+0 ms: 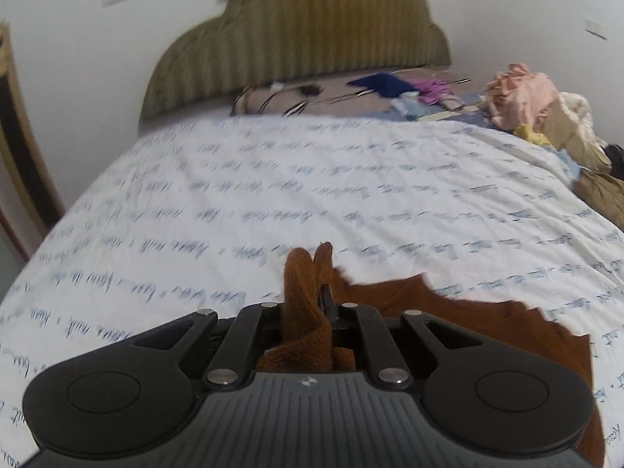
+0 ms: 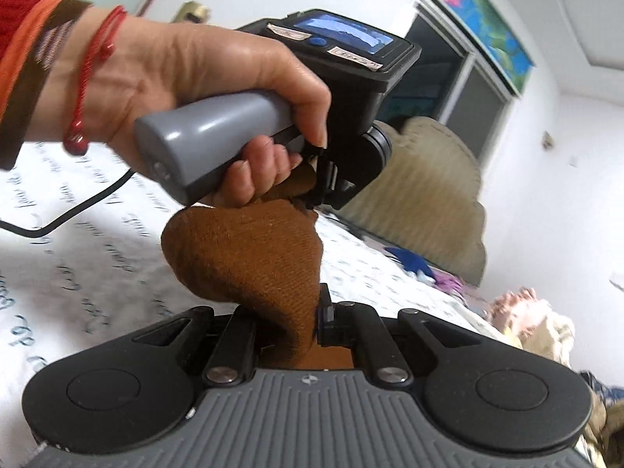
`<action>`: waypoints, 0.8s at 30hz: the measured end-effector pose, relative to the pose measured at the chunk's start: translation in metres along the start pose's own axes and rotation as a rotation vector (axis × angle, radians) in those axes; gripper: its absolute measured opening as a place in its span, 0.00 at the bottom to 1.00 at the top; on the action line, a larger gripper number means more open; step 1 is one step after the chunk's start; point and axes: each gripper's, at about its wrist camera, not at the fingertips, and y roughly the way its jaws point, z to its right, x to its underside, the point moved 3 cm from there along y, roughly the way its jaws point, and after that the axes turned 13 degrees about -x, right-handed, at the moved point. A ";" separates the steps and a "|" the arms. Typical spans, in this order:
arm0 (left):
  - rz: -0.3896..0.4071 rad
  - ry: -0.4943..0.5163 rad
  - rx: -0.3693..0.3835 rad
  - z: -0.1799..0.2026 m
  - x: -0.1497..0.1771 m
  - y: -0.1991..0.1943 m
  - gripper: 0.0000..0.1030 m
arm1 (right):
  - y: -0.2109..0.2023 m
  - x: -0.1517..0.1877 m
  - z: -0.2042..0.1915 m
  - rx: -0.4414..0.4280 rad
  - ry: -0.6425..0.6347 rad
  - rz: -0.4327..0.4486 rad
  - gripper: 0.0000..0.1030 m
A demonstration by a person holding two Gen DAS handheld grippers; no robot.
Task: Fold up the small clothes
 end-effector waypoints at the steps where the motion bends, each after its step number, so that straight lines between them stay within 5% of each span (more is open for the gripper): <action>1: 0.012 0.016 0.010 0.012 -0.002 -0.005 0.09 | -0.003 0.004 0.007 0.013 0.016 -0.001 0.10; 10: 0.032 0.165 0.083 0.119 0.000 -0.014 0.09 | -0.028 0.051 0.063 0.087 0.216 -0.037 0.10; 17: 0.005 0.258 0.110 0.192 0.012 0.004 0.09 | -0.034 0.091 0.106 0.086 0.441 -0.060 0.10; 24: -0.039 0.310 0.238 0.234 0.021 0.020 0.14 | -0.036 0.131 0.133 0.009 0.715 -0.093 0.16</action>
